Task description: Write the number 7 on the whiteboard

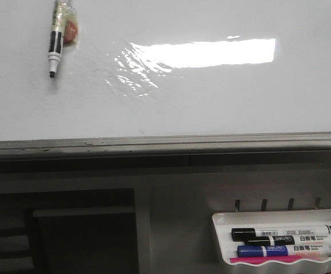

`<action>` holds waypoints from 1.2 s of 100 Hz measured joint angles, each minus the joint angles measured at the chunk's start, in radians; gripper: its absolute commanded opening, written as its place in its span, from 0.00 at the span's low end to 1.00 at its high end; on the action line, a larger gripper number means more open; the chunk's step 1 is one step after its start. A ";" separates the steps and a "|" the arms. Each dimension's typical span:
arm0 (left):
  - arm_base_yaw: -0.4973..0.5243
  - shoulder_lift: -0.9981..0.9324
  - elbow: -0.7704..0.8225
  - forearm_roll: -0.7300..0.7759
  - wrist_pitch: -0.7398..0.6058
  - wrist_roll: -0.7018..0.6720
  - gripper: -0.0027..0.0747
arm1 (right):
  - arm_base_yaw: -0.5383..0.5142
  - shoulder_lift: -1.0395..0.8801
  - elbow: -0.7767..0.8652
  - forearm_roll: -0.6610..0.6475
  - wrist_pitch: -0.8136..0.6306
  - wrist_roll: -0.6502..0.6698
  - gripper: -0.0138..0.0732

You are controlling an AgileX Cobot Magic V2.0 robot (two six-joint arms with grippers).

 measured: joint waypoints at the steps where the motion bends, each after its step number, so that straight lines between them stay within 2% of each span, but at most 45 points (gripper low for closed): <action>1: 0.000 0.000 0.000 0.000 0.000 0.000 0.01 | 0.000 0.000 0.000 0.000 0.000 0.000 0.10; 97: 0.000 0.000 0.000 0.000 0.000 0.000 0.01 | 0.000 0.000 0.000 0.000 0.000 -0.002 0.10; 109: 0.000 0.000 0.000 0.000 0.000 0.000 0.01 | 0.000 0.000 0.000 0.036 0.000 -0.002 0.10; 120: 0.000 0.000 0.000 -0.028 0.000 0.000 0.01 | 0.000 0.000 0.000 0.126 -0.002 0.000 0.10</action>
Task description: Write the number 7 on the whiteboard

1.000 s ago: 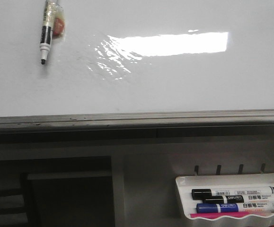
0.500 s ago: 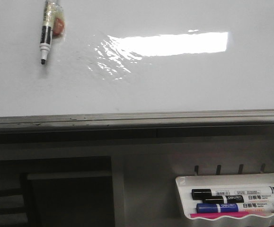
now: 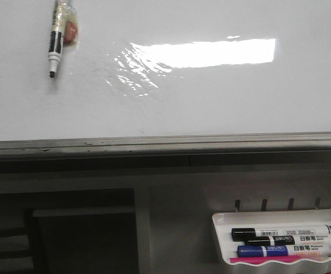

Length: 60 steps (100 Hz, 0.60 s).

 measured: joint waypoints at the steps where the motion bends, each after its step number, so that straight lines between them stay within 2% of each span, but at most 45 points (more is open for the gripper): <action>1: 0.000 0.000 0.000 -0.003 0.000 0.000 0.01 | 0.000 0.000 0.000 0.014 0.000 0.000 0.10; 18: 0.000 0.000 0.000 -0.137 0.000 0.000 0.01 | 0.000 0.000 0.000 0.173 -0.023 0.000 0.10; 43: 0.000 0.000 0.000 -0.550 -0.053 0.000 0.01 | 0.000 0.000 0.000 0.540 -0.071 0.000 0.10; 51: 0.000 0.000 0.000 -0.653 -0.083 0.000 0.01 | 0.000 0.000 0.000 0.593 -0.067 0.000 0.10; 60: 0.000 0.000 -0.005 -0.691 -0.091 0.000 0.01 | 0.000 0.000 -0.011 0.610 -0.016 0.000 0.10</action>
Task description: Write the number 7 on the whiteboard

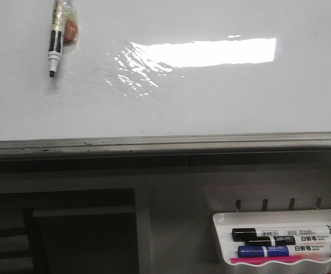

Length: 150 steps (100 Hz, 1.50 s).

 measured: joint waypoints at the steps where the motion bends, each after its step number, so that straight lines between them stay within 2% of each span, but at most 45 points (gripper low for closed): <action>1: 0.000 0.000 -0.003 -0.003 0.002 0.000 0.01 | 0.000 0.000 -0.002 0.000 0.013 0.000 0.10; 18: 0.000 0.022 -0.127 0.074 0.100 0.027 0.01 | 0.000 0.084 -0.148 -0.051 0.191 -0.003 0.10; 38: 0.000 0.247 -0.354 0.255 0.343 0.075 0.01 | 0.000 0.350 -0.357 -0.201 0.430 -0.008 0.10; 52: 0.000 0.396 -0.449 0.274 0.446 0.126 0.01 | 0.000 0.500 -0.460 -0.233 0.503 -0.048 0.11; 60: 0.000 0.454 -0.468 0.262 0.460 0.142 0.01 | 0.000 0.556 -0.492 -0.237 0.518 -0.057 0.17; 66: 0.000 0.491 -0.473 0.227 0.460 0.171 0.07 | 0.000 0.583 -0.501 -0.237 0.524 -0.061 0.27; 72: 0.000 0.517 -0.475 0.182 0.460 0.224 0.16 | 0.000 0.605 -0.506 -0.237 0.529 -0.061 0.44; 81: 0.000 0.555 -0.475 0.090 0.454 0.313 0.40 | 0.000 0.626 -0.506 -0.237 0.533 -0.061 0.66; 89: 0.000 0.586 -0.475 -0.006 0.441 0.385 0.61 | 0.000 0.631 -0.506 -0.237 0.535 -0.063 0.72; 94: 0.000 0.606 -0.475 -0.065 0.428 0.434 0.67 | 0.000 0.633 -0.506 -0.237 0.535 -0.063 0.72; 104: 0.000 0.651 -0.475 -0.191 0.413 0.550 0.66 | 0.000 0.633 -0.506 -0.237 0.535 -0.064 0.72; 128: 0.000 0.799 -0.505 -0.505 0.428 0.937 0.63 | 0.000 0.633 -0.506 -0.237 0.517 -0.064 0.72; 137: 0.000 0.873 -0.550 -0.554 0.443 1.008 0.63 | 0.000 0.633 -0.506 -0.237 0.510 -0.064 0.72; 150: -0.040 0.994 -0.621 -0.574 0.450 1.040 0.63 | 0.000 0.633 -0.506 -0.237 0.500 -0.064 0.72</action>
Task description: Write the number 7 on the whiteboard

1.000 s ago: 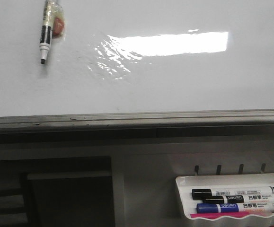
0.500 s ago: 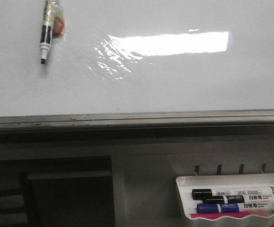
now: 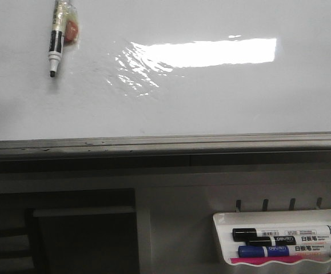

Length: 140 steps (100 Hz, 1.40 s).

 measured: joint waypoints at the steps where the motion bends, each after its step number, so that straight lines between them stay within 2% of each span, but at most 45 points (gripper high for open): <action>1: -0.008 0.006 -0.004 -0.002 0.000 0.003 0.63 | 0.000 0.000 0.000 0.000 -0.003 0.000 0.72; 15: -0.119 0.119 -0.069 -0.007 -0.049 0.038 0.63 | 0.000 0.000 0.000 0.000 -0.011 0.000 0.72; 38: -0.299 0.265 -0.140 -0.018 -0.287 0.078 0.63 | 0.000 0.000 0.000 0.000 -0.017 0.000 0.72; 55: -0.370 0.339 -0.179 -0.014 -0.426 0.085 0.63 | 0.000 0.000 0.000 0.000 -0.017 0.000 0.72; 67: -0.384 0.356 -0.190 -0.014 -0.471 0.087 0.62 | 0.000 0.000 0.000 0.000 -0.017 0.000 0.72; 74: -0.386 0.362 -0.190 -0.011 -0.479 0.087 0.57 | 0.000 0.000 0.000 0.000 -0.017 0.000 0.72; 81: -0.386 0.368 -0.190 -0.002 -0.488 0.087 0.48 | 0.000 0.000 0.000 0.000 -0.018 0.000 0.72; 106: -0.386 0.380 -0.192 0.010 -0.496 0.088 0.02 | 0.000 0.000 0.000 0.000 -0.020 0.000 0.72; 128: -0.386 0.378 -0.192 0.069 -0.434 0.088 0.01 | 0.000 0.000 0.000 0.017 -0.022 -0.009 0.72; 140: -0.386 0.352 -0.190 0.152 -0.330 0.088 0.01 | 0.000 0.009 -0.011 0.122 0.006 -0.103 0.72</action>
